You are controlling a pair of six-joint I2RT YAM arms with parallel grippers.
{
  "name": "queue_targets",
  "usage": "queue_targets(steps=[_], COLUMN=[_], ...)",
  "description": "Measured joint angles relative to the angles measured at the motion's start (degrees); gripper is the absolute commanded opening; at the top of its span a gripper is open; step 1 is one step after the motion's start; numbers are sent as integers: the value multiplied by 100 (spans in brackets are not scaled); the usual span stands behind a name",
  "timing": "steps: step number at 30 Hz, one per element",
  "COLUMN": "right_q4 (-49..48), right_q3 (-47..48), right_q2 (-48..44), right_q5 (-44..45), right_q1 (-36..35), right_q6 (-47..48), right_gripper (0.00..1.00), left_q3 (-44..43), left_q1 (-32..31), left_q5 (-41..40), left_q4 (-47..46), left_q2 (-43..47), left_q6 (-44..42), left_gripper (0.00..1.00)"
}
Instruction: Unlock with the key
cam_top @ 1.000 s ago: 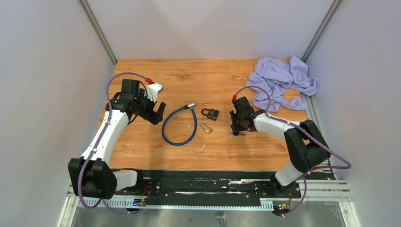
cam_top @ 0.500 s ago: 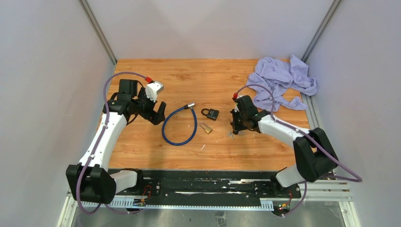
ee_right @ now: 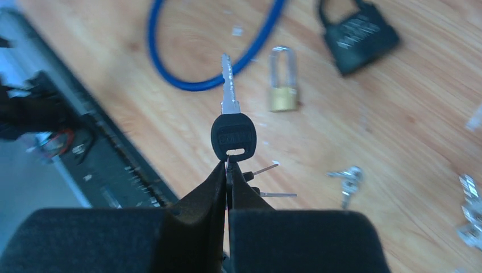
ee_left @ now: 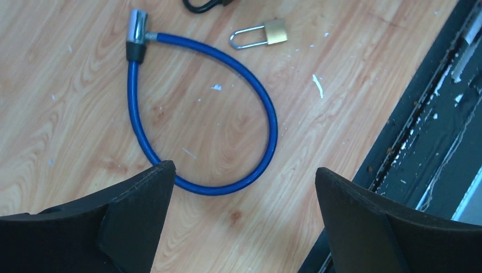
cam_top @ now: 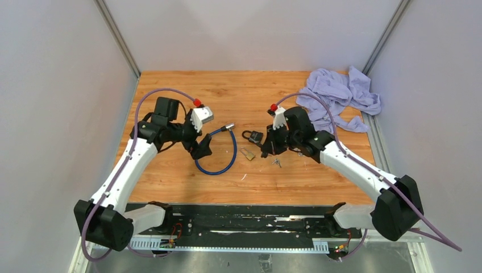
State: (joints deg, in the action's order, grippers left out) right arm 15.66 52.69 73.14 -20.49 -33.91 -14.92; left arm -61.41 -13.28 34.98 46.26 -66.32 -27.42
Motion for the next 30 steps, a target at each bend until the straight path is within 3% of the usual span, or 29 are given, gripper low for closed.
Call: queue_targets(steps=[6, 12, 19, 25, 30], right_q4=[31, 57, 94, 125, 155], right_q3=[516, 885, 1108, 1261, 1432], right_q2=[-4, 223, 492, 588, 756], right_q5=[-1025, -1937, -2844, -3123, -3154], right_q1=[-549, -811, -837, -949, -1080], right_q6=[-17, -83, -227, -293, -310], right_gripper=[1, 0, 1, 1, 1], left_q3=[-240, -214, 103, 374, 494], left_q1=[-422, -555, -1062, -1541, -1764], left_q5=[109, 605, 730, 693, 492], left_q4=[282, 361, 382, 380, 70], left_q2=[420, 1178, 1731, 2013, 2037], left_q6=[-802, -1698, -2765, -3687, -3810], left_gripper=[100, 90, 72, 65, 63])
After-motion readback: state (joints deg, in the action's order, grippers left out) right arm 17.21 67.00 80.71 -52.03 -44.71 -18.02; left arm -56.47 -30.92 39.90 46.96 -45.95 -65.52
